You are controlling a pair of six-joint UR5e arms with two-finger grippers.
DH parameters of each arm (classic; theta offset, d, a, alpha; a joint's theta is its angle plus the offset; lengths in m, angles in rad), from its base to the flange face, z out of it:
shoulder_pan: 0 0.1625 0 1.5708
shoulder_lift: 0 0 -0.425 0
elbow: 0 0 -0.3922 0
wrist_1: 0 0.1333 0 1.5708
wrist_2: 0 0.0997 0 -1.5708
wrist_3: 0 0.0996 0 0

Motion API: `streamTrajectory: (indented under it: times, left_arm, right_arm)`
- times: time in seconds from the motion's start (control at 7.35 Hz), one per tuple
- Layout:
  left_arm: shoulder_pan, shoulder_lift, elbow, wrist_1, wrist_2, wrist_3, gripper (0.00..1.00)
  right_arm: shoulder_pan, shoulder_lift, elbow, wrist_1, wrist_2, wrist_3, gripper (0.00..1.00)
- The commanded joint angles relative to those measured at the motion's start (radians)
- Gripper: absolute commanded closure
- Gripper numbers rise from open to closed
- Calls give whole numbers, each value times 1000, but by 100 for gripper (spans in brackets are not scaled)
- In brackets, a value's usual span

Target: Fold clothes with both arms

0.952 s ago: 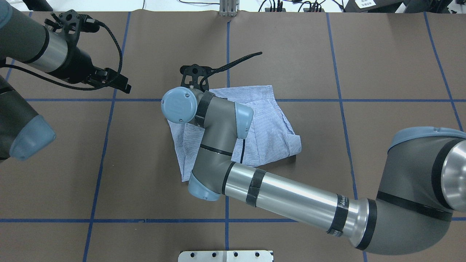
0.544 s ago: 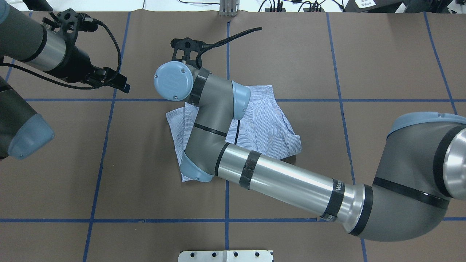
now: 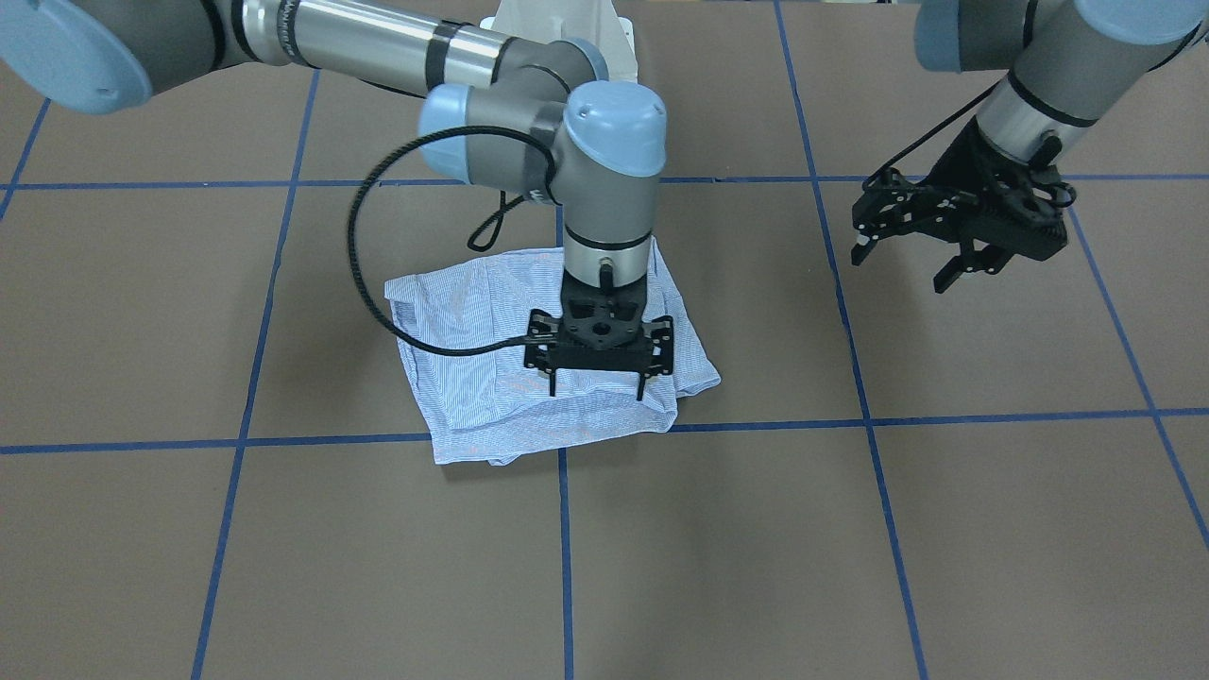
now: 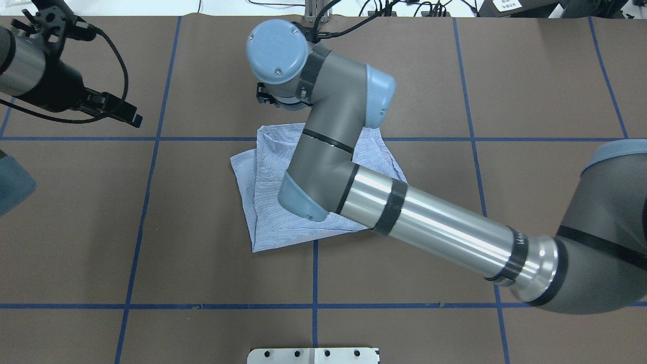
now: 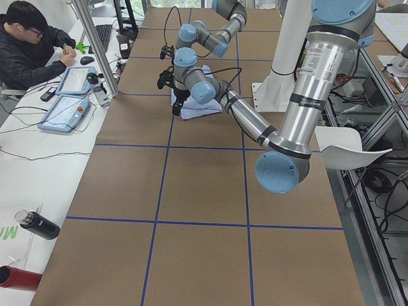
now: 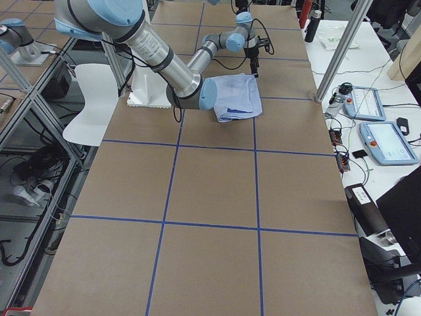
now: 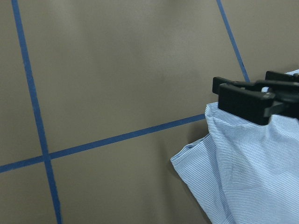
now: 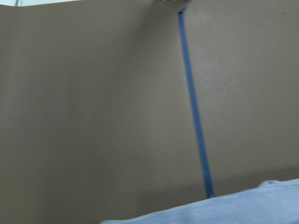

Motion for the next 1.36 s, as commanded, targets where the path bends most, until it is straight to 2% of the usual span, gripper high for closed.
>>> streamTrajectory:
  times: [0.0, 0.27, 0.54, 0.68, 0.82, 0.95, 1.09, 1.22]
  left_arm:
    - [-132, 107, -43, 75, 5, 255, 0]
    - [-232, 207, -38, 69, -4, 428, 0]
    - [-275, 244, -36, 66, -4, 489, 0]
    - [-293, 246, -38, 70, 2, 478, 0]
    - [-306, 307, -14, 70, -5, 481, 0]
    - [-318, 318, -3, 76, -19, 481, 0]
    - [-382, 320, 26, 86, -27, 489, 0]
    - [-468, 323, 63, 80, -72, 492, 0]
  right_arm:
    - [173, -376, 419, -149, 190, -299, 0]
    - [406, -683, 558, -139, 377, -662, 0]
    - [673, -943, 584, -104, 539, -1040, 0]
    - [794, -1030, 584, -99, 580, -1189, 0]
    - [873, -1104, 586, -99, 580, -1300, 0]
    - [930, -1137, 581, -110, 582, -1374, 0]
    - [943, -1208, 580, -101, 580, -1379, 0]
    - [943, -1241, 586, -97, 577, -1368, 0]
